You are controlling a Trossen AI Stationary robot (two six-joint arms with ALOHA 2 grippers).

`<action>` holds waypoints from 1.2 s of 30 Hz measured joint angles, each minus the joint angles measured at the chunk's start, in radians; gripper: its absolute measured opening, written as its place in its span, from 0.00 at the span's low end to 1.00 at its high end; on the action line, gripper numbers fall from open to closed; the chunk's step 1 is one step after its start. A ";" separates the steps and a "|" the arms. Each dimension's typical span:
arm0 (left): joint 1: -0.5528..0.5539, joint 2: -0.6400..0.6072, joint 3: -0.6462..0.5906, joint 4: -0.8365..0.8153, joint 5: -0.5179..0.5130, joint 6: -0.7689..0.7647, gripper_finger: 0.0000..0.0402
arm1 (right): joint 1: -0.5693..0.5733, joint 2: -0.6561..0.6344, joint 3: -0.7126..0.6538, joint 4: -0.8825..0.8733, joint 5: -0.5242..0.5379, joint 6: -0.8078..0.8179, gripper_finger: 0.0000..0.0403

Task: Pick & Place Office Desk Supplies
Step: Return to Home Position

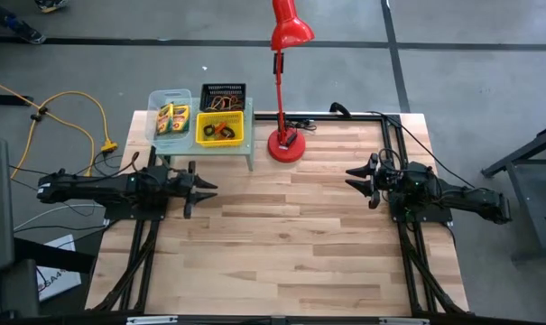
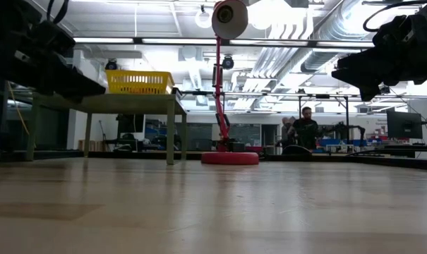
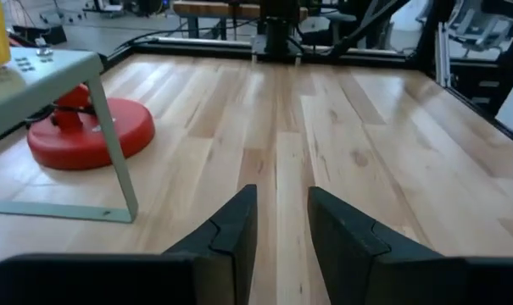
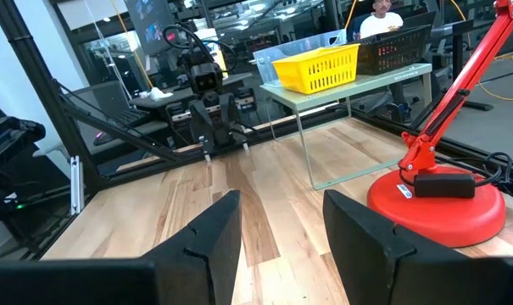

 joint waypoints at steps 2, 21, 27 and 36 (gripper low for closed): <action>0.000 0.000 -0.001 0.000 0.000 -0.013 0.25 | 0.000 0.000 0.000 0.000 0.000 0.000 0.39; 0.000 -0.076 -0.003 0.004 0.012 -0.019 0.25 | 0.000 0.000 0.000 0.000 0.000 0.000 0.39; 0.000 -0.076 -0.003 0.004 0.011 -0.018 0.25 | 0.000 0.000 0.000 0.000 0.000 0.000 0.39; 0.000 -0.075 -0.003 0.003 0.011 -0.023 0.25 | 0.000 0.000 0.000 0.000 0.000 0.000 0.39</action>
